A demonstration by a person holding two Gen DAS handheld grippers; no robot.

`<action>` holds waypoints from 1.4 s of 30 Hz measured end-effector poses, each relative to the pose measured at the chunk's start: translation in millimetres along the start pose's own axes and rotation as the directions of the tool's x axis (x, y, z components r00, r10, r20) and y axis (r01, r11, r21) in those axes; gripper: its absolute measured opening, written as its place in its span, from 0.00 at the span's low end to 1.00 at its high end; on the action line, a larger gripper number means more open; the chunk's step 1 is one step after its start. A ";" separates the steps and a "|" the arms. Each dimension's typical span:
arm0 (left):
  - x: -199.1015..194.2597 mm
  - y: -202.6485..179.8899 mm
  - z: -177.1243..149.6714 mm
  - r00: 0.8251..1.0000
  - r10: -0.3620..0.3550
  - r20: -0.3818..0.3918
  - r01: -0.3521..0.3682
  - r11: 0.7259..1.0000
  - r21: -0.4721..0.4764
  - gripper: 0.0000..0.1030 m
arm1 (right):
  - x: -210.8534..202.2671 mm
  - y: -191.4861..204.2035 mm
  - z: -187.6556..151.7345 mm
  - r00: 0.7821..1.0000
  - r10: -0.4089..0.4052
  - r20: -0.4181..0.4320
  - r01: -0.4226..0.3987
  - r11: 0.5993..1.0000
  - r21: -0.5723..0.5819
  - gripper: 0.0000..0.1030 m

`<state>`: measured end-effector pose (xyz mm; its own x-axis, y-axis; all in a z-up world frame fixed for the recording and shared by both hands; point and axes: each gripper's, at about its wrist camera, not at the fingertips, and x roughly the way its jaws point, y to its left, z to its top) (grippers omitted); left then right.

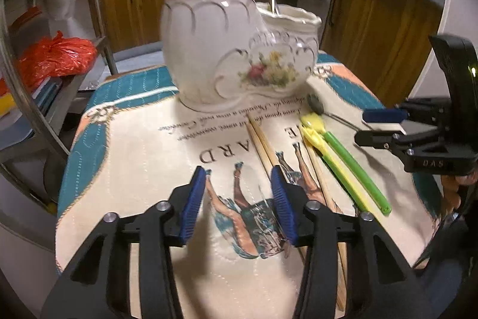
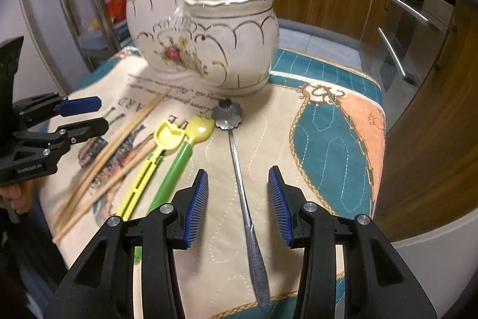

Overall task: Organize utensils
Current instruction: 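Lower both tools toward the chopsticks and silver spoon on the cloth, then grasp a wooden chopstick with the left tool while the right tool grasps the silver spoon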

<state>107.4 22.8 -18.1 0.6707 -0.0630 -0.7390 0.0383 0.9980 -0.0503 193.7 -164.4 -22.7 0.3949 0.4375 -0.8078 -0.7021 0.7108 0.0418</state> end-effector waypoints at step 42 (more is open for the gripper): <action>31.7 23.6 41.3 0.897 -0.021 -0.442 0.104 0.981 0.166 0.19 | 51.4 25.8 76.8 0.879 -0.014 -0.476 -0.090 0.977 -0.194 0.19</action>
<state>160.2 44.5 -15.0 0.2738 -0.0794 -0.9585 0.2307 0.9729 -0.0147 241.4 -81.3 -18.0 0.0750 0.1123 -0.9908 -0.8364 0.5481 -0.0012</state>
